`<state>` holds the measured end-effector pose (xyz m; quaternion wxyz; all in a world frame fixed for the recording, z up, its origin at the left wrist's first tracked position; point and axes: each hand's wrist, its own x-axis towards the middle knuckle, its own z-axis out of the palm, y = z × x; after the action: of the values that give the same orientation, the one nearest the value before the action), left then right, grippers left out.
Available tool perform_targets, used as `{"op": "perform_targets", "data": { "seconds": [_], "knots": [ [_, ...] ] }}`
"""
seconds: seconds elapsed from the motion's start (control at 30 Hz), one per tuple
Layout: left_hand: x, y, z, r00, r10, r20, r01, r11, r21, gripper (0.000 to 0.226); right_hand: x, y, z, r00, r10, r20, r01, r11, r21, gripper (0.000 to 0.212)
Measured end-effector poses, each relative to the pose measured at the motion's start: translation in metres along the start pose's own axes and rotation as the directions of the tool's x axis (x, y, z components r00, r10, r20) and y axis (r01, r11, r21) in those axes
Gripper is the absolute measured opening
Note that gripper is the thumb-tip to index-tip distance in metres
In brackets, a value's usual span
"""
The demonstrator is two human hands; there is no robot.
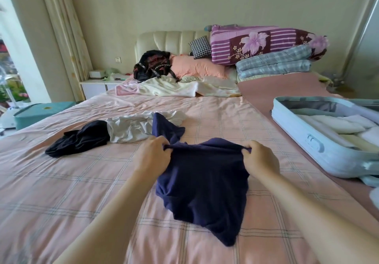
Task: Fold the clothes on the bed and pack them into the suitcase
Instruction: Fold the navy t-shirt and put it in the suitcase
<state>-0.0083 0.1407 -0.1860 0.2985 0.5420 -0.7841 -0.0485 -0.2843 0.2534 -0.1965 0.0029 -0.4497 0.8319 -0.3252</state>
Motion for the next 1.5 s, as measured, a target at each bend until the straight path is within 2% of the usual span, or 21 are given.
{"op": "perform_targets", "data": {
  "seconds": [0.1, 0.17, 0.23, 0.37, 0.4, 0.47, 0.53, 0.57, 0.63, 0.7, 0.73, 0.8, 0.9, 1.03, 1.13, 1.2, 1.3, 1.33, 1.37, 1.4, 1.5],
  "knots": [
    [-0.005, 0.005, -0.01, 0.988, 0.1, 0.114, -0.115, 0.985, 0.132, 0.01, -0.006, -0.001, 0.002, 0.995, -0.096, 0.0, 0.096, 0.992, -0.083, 0.009],
    [-0.014, 0.006, -0.01, 0.951, 0.225, 0.213, -0.22, 0.974, -0.046, 0.011, -0.013, -0.016, 0.003, 0.992, -0.123, 0.037, 0.119, 0.988, 0.102, 0.011],
    [-0.017, 0.001, -0.013, 0.93, 0.217, 0.296, -0.15, 0.961, -0.232, 0.026, -0.02, -0.036, -0.001, 0.98, -0.1, 0.171, 0.036, 0.938, 0.345, 0.013],
    [-0.02, -0.027, -0.035, 0.939, 0.219, 0.266, -0.134, 0.943, -0.305, 0.048, -0.045, -0.072, -0.006, 0.894, -0.209, 0.396, -0.087, 0.786, 0.612, 0.018],
    [-0.021, -0.037, -0.043, 0.946, 0.232, 0.226, -0.166, 0.946, -0.278, 0.056, -0.051, -0.08, -0.007, 0.838, -0.26, 0.48, -0.172, 0.708, 0.685, 0.019],
    [-0.025, -0.057, -0.06, 0.961, 0.22, 0.168, -0.199, 0.971, -0.131, 0.051, -0.06, -0.092, -0.007, 0.633, -0.422, 0.649, -0.389, 0.551, 0.738, 0.028],
    [-0.033, -0.072, -0.076, 0.956, 0.076, 0.284, -0.139, 0.967, 0.211, 0.047, -0.064, -0.098, -0.005, 0.437, -0.555, 0.708, -0.451, 0.545, 0.707, 0.036],
    [-0.038, -0.079, -0.081, 0.932, -0.048, 0.36, -0.096, 0.924, 0.371, 0.047, -0.064, -0.1, -0.001, 0.431, -0.554, 0.712, -0.415, 0.579, 0.702, 0.034],
    [-0.049, -0.088, -0.084, 0.889, -0.188, 0.417, -0.021, 0.893, 0.449, 0.049, -0.063, -0.102, 0.011, 0.606, -0.44, 0.663, -0.249, 0.687, 0.683, 0.035],
    [-0.056, -0.084, -0.077, 0.933, -0.016, 0.359, -0.072, 0.971, 0.229, 0.05, -0.06, -0.099, 0.024, 0.819, -0.304, 0.487, -0.056, 0.802, 0.595, 0.045],
    [-0.059, -0.075, -0.071, 0.941, 0.097, 0.325, -0.133, 0.987, 0.09, 0.052, -0.057, -0.095, 0.031, 0.859, -0.29, 0.422, 0.005, 0.829, 0.56, 0.048],
    [-0.068, -0.045, -0.059, 0.872, 0.243, 0.424, -0.176, 0.966, -0.191, 0.069, -0.055, -0.086, 0.042, 0.861, -0.323, 0.393, 0.089, 0.857, 0.508, 0.052],
    [-0.078, -0.017, -0.04, 0.692, 0.301, 0.656, -0.269, 0.951, -0.152, 0.077, -0.055, -0.078, 0.05, 0.831, -0.376, 0.409, 0.2, 0.889, 0.412, 0.052],
    [-0.068, -0.021, -0.051, 0.773, 0.355, 0.525, -0.387, 0.921, -0.052, 0.044, -0.058, -0.076, 0.052, 0.82, -0.376, 0.431, 0.23, 0.907, 0.354, 0.048],
    [-0.063, -0.043, -0.074, 0.851, 0.273, 0.449, -0.269, 0.96, -0.073, 0.046, -0.058, -0.073, 0.049, 0.79, -0.384, 0.478, 0.247, 0.913, 0.324, 0.045],
    [-0.063, -0.061, -0.095, 0.832, 0.104, 0.545, -0.154, 0.987, 0.047, 0.052, -0.059, -0.073, 0.047, 0.768, -0.385, 0.512, 0.248, 0.916, 0.316, 0.044],
    [-0.07, -0.07, -0.111, 0.568, -0.127, 0.813, 0.008, 0.989, 0.148, 0.04, -0.061, -0.075, 0.045, 0.752, -0.377, 0.54, 0.236, 0.92, 0.313, 0.043],
    [-0.075, -0.065, -0.113, 0.477, -0.136, 0.868, 0.095, 0.99, 0.103, 0.033, -0.061, -0.076, 0.043, 0.746, -0.379, 0.548, 0.242, 0.92, 0.307, 0.045],
    [-0.079, -0.06, -0.111, 0.451, -0.104, 0.886, 0.167, 0.986, 0.031, 0.031, -0.062, -0.076, 0.04, 0.732, -0.382, 0.565, 0.253, 0.921, 0.295, 0.048],
    [-0.08, -0.057, -0.106, 0.496, -0.055, 0.867, 0.191, 0.98, -0.047, 0.034, -0.061, -0.076, 0.039, 0.715, -0.381, 0.586, 0.257, 0.923, 0.287, 0.05],
    [-0.067, -0.051, -0.082, 0.784, 0.041, 0.619, 0.077, 0.984, -0.163, 0.047, -0.063, -0.076, 0.036, 0.729, -0.374, 0.574, 0.267, 0.927, 0.264, 0.046]
  ]
}}
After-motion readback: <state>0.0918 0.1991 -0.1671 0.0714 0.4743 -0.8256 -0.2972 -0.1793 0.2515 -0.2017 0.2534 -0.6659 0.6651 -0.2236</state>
